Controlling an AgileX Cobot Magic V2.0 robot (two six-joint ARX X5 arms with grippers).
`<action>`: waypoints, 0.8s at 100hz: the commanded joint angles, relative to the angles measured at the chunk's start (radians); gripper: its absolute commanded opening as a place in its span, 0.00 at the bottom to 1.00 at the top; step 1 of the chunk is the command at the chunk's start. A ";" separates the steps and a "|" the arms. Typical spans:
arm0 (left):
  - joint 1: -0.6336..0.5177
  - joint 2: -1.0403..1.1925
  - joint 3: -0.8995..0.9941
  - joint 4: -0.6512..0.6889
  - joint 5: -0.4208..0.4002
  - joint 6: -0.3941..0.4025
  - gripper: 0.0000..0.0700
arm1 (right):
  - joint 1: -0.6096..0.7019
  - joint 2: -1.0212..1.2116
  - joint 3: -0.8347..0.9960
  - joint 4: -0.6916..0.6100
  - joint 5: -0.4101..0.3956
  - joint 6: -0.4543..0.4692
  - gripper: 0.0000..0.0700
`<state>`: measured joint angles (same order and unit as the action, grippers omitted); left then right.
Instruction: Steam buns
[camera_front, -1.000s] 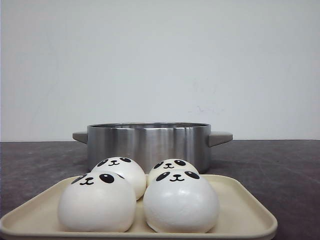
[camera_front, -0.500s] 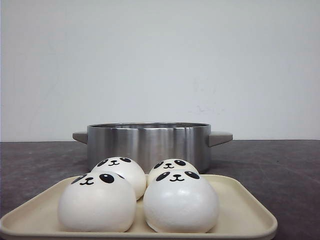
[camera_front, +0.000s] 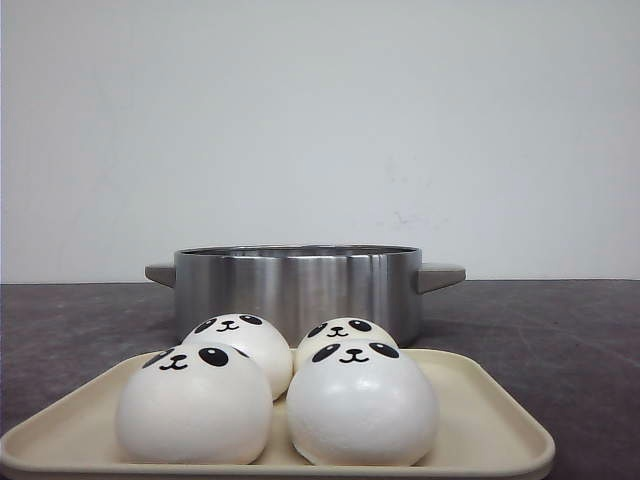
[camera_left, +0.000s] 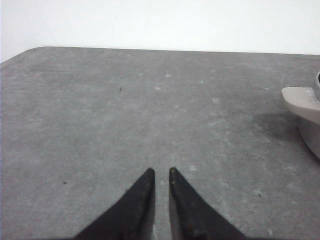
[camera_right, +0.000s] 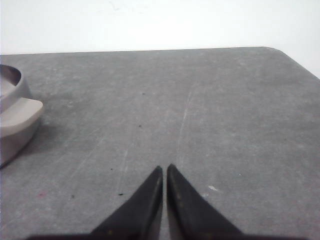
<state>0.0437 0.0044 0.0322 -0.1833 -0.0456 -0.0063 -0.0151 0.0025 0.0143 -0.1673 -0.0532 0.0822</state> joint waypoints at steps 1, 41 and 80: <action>0.002 -0.001 -0.018 -0.004 0.004 0.007 0.02 | -0.001 0.001 -0.002 0.010 0.000 -0.003 0.01; 0.002 -0.001 -0.002 0.060 0.072 -0.294 0.02 | 0.000 0.001 0.000 0.129 -0.102 0.251 0.01; 0.002 0.100 0.280 0.028 0.356 -0.524 0.02 | 0.000 0.183 0.486 -0.142 -0.230 0.245 0.01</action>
<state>0.0437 0.0593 0.2222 -0.1268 0.2523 -0.5247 -0.0147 0.1200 0.4000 -0.2630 -0.2718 0.3904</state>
